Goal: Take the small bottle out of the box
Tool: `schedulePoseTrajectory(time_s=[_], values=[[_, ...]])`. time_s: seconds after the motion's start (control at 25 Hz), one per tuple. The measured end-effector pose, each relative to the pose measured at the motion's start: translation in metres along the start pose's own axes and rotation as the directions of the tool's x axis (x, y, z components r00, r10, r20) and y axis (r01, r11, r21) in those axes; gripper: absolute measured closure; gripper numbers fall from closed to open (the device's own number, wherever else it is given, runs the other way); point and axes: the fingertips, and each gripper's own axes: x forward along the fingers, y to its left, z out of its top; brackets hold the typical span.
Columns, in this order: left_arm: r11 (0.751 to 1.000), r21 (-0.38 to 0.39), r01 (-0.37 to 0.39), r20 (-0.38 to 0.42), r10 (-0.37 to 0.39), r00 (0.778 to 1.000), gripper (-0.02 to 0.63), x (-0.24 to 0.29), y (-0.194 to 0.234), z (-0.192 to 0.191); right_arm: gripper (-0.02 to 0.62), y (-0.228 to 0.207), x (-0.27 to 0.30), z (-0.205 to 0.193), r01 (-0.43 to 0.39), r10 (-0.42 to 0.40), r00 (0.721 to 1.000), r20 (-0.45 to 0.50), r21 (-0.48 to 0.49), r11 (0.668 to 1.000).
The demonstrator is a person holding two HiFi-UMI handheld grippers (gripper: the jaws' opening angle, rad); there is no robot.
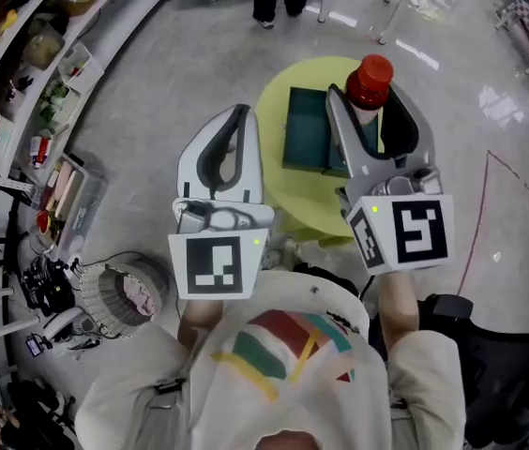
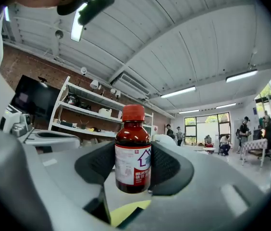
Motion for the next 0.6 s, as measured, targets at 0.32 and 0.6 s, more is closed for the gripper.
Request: schedulePoseTrajectory(time_s=[0.32, 0.6], values=[[0.999, 0.022, 0.034, 0.044, -0.035, 0.998, 0.589, 0.001, -0.015, 0.02, 0.38, 0.006, -0.055, 0.012, 0.101, -0.099, 0.992, 0.077, -0.03, 0.994], [0.998, 0.019, 0.063, 0.09, -0.064, 0.994, 0.589, 0.001, -0.029, 0.033, 0.38, 0.0, -0.083, 0.004, 0.179, -0.176, 0.982, 0.068, -0.049, 0.983]])
